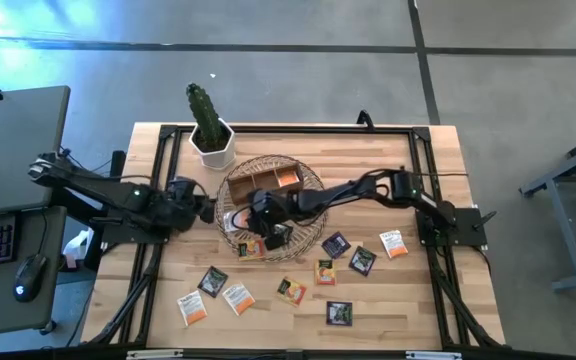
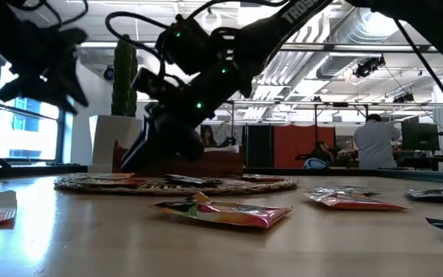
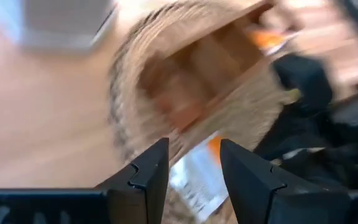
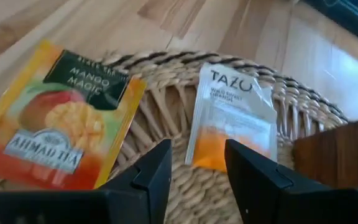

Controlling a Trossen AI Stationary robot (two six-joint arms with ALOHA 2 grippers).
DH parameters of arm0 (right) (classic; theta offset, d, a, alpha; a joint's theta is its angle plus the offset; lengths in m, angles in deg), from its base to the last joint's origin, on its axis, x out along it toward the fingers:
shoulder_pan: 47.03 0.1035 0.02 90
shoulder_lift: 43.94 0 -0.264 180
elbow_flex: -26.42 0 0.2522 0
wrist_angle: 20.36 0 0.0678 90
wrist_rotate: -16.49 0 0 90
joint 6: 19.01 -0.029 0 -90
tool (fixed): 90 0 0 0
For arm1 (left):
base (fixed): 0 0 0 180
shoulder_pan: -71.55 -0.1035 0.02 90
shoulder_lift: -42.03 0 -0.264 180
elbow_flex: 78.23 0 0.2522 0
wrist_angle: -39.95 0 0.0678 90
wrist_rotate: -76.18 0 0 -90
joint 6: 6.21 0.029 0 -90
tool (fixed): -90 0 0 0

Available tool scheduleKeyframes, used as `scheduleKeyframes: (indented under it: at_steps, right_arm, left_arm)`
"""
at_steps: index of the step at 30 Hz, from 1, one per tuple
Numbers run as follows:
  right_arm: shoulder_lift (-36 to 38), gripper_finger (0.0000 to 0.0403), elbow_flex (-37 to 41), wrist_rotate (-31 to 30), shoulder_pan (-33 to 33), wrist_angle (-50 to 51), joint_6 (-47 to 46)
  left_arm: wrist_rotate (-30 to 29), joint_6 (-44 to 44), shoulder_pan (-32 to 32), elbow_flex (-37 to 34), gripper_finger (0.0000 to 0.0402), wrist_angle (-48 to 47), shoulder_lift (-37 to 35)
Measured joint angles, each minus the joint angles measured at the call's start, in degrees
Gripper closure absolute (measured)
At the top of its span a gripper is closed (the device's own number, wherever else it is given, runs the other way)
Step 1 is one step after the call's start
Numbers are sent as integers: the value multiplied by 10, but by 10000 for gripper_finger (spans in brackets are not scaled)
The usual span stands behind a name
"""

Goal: Pick & Place Tea
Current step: Put the white tea bag into the right section of the wooden organizer

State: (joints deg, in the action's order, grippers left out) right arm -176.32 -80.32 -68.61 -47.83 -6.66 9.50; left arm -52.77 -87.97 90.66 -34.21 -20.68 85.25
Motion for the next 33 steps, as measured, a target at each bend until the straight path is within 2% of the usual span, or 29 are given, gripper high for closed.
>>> scheduleKeyframes:
  at_steps: [7, 11, 15, 19, 27, 33]
  right_arm:
    - [-15, 273, -1, 4, -7, 9, 0]
    - [-15, 274, -1, 3, -7, 7, 0]
    - [-15, 274, -1, 7, -7, 9, 0]
    - [-15, 274, 0, 14, -7, 8, -1]
    - [-15, 274, 1, 33, -7, 8, -1]
    - [-15, 274, 1, 92, -5, 7, -2]
  left_arm:
    - [51, -36, 0, 0, 259, 85, 124]
    - [113, -85, 0, 1, 259, 130, 195]
    - [142, -122, 0, 1, 259, 147, 246]
    - [161, -141, 0, 1, 259, 159, 269]
    - [152, -132, 0, 1, 259, 173, 272]
    - [146, -131, 0, 1, 259, 174, 272]
